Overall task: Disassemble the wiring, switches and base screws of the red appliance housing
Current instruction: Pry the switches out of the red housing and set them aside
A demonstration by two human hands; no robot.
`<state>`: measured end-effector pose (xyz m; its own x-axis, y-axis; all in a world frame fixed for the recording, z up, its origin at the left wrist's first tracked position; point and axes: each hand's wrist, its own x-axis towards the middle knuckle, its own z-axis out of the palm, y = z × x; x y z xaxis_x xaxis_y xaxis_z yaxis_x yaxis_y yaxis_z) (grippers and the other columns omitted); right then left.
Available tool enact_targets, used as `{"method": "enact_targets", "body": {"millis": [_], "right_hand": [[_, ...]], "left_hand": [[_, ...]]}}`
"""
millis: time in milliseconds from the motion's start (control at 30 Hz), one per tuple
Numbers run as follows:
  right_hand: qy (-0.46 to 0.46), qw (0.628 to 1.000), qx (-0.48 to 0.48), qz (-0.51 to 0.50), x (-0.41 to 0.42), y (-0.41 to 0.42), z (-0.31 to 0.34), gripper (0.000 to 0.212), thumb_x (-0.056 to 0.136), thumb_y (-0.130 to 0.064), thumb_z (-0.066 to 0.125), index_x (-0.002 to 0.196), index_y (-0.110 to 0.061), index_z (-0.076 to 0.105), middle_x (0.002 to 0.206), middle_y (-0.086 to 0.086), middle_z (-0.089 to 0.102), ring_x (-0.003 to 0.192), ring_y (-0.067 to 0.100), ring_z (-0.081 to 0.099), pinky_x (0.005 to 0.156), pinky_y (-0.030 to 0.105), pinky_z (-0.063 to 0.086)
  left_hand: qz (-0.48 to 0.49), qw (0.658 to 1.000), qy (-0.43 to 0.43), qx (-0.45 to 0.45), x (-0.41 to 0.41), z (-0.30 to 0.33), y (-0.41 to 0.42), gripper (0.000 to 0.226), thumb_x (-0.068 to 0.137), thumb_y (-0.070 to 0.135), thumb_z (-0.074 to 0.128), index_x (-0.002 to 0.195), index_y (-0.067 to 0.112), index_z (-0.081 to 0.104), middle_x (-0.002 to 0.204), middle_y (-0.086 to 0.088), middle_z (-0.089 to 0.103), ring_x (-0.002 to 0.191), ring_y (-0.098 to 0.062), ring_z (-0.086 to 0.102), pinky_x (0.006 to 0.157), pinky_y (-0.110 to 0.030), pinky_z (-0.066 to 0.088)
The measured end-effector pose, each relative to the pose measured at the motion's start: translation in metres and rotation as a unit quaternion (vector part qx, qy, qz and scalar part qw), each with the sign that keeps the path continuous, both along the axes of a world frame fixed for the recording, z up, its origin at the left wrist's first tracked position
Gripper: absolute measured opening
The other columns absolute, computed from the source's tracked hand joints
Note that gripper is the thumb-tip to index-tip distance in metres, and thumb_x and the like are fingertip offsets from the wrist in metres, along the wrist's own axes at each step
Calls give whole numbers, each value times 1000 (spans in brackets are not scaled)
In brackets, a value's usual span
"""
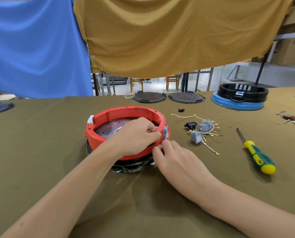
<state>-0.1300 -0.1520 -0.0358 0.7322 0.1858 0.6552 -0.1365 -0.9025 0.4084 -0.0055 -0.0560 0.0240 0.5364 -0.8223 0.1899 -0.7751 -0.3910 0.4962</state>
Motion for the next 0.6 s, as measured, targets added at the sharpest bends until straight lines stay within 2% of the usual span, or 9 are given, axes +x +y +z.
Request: {"method": "enact_targets", "body": {"millis": [67,167,267,333,400,500,600], "right_hand": [[6,1000,6,-6,-1,-1,2,34,75,3,36,77,-10,68,65,4,58,53,17,54,42,25,37],[24,998,48,12,-4,-3,3,20,72,4,50,78,-9,65,67,6,58,55,19,55,42,26,38],[39,990,137,7,-5,-18,7,25,71,4,41,80,-6,63,72,11,57,60,29,59,43,33,46],[75,976,200,-49,-2,-38,13,24,80,5,43,92,-6,61,86,13,58,78,34,62,60,40,49],[97,961,233,-110,-2,-56,15,13,97,-5,48,103,-10,58,101,8,57,95,31,60,77,38,46],[33,943,327,-57,0,-52,8,17,102,-18,52,104,-7,65,98,8,64,90,30,62,80,43,48],[-48,905,423,6,-1,-46,7,12,95,-11,62,100,-14,72,92,-1,70,87,16,64,81,30,50]], "left_hand": [[-6,1000,4,3,-1,1,1,38,98,27,54,86,-8,61,68,-8,46,61,-16,39,62,-33,33],[-5,1000,3,5,-1,3,3,40,99,27,52,83,-8,59,67,-8,45,60,-16,39,62,-33,33],[-9,1000,19,5,-1,4,6,37,98,26,54,85,-7,62,69,-11,48,62,-17,41,63,-34,34],[-46,997,61,6,-5,5,10,27,96,24,58,87,3,72,75,-13,63,65,-14,51,68,-35,43],[-70,995,76,8,-12,5,9,25,95,22,59,87,3,73,73,-14,62,63,-14,50,65,-35,42],[-25,999,43,-9,-10,2,7,35,96,24,55,83,-9,62,63,-7,42,57,-17,36,58,-32,29],[-7,1000,20,-13,-8,1,7,38,96,25,54,80,-9,59,62,-7,39,56,-18,33,58,-33,28]]}}
